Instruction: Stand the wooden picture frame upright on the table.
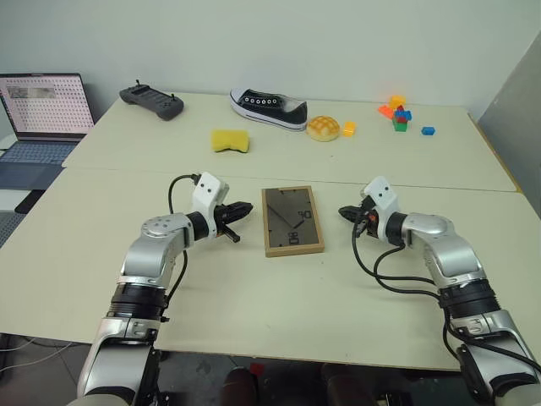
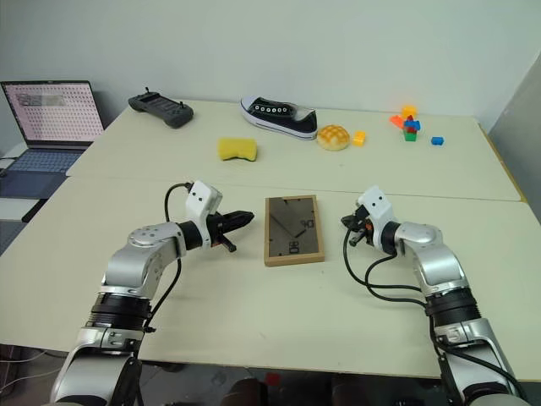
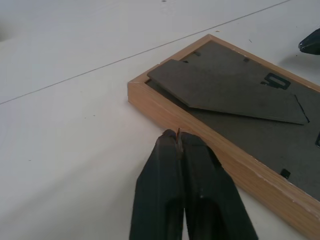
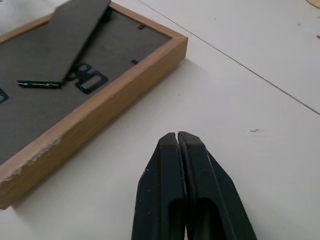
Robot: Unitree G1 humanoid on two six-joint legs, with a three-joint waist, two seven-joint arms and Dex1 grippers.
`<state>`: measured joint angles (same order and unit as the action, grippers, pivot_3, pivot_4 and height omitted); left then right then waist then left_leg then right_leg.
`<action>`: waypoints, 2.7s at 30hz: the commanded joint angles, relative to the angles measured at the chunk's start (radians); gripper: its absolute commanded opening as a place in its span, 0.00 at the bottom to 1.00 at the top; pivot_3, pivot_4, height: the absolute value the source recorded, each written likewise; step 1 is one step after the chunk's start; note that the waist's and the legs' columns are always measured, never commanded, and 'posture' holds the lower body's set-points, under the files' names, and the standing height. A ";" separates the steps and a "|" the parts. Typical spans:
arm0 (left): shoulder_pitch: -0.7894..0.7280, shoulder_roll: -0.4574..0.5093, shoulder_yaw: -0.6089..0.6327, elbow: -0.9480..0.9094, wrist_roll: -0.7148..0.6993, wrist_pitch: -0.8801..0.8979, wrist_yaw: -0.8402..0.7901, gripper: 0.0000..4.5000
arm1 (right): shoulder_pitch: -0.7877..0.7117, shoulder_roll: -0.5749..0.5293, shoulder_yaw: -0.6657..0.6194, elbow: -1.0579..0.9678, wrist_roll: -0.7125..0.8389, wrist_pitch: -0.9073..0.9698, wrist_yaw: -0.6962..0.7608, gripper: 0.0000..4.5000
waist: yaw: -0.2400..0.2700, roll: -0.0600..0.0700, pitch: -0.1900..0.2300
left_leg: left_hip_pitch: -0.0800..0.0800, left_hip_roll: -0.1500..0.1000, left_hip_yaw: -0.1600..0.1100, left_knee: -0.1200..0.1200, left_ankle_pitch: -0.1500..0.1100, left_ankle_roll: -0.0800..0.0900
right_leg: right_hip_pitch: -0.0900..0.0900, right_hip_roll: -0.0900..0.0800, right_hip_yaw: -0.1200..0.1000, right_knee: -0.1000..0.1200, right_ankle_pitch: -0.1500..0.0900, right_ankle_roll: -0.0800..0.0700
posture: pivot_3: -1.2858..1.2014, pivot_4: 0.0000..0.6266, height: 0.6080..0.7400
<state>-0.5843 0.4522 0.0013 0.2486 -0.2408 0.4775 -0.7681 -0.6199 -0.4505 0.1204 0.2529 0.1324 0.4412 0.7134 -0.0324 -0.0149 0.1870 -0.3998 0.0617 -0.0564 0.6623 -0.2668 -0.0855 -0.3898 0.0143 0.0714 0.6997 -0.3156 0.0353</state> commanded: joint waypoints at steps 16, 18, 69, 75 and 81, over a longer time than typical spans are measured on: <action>0.015 -0.018 -0.115 -0.101 0.048 0.075 -0.013 0.01 | 0.041 0.125 0.074 -0.224 0.059 0.155 0.054 0.00 | -0.002 0.000 0.000 | 0.000 0.000 0.000 0.000 0.000 0.000 | 0.000 0.000 0.000 0.000 0.000 0.000 | 0.52 0.24 1.00; 0.050 0.009 -0.129 -0.183 0.034 0.112 -0.040 0.01 | 0.077 0.103 0.087 -0.286 0.065 0.184 0.073 0.00 | -0.002 0.000 0.000 | 0.000 0.000 -0.001 0.000 0.000 0.000 | 0.000 0.000 0.000 0.001 0.000 0.000 | 0.52 0.24 1.00; 0.095 0.046 0.137 -0.134 -0.736 1.108 0.226 1.00 | 0.176 0.011 0.205 -0.428 -0.007 0.124 0.115 0.00 | 0.007 0.002 -0.004 | 0.002 -0.002 -0.002 0.000 0.000 -0.001 | 0.003 -0.002 -0.001 0.000 0.000 0.000 | 0.52 0.24 1.00; 0.083 0.026 0.154 -0.157 -0.733 1.112 0.209 0.92 | 0.199 -0.001 0.191 -0.438 -0.007 0.137 0.105 0.00 | 0.012 0.002 -0.004 | 0.002 -0.003 -0.003 0.001 0.000 -0.001 | 0.004 -0.003 -0.001 -0.001 0.000 0.000 | 0.52 0.24 1.00; 0.077 0.050 0.161 -0.125 -0.680 1.059 0.193 0.69 | 0.212 -0.004 0.175 -0.435 -0.009 0.144 0.071 0.00 | 0.005 0.002 -0.004 | 0.002 -0.003 -0.003 0.000 0.000 -0.001 | 0.004 -0.003 -0.001 -0.001 0.000 0.000 | 0.52 0.24 1.00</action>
<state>-0.5158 0.4988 0.1783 0.1152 -0.9430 1.5467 -0.5738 -0.4058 -0.4568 0.3293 -0.1420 0.1192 0.5810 0.8013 -0.0273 -0.0126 0.1827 -0.3977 0.0587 -0.0590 0.6626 -0.2665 -0.0862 -0.3859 0.0116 0.0699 0.6987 -0.3161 0.0354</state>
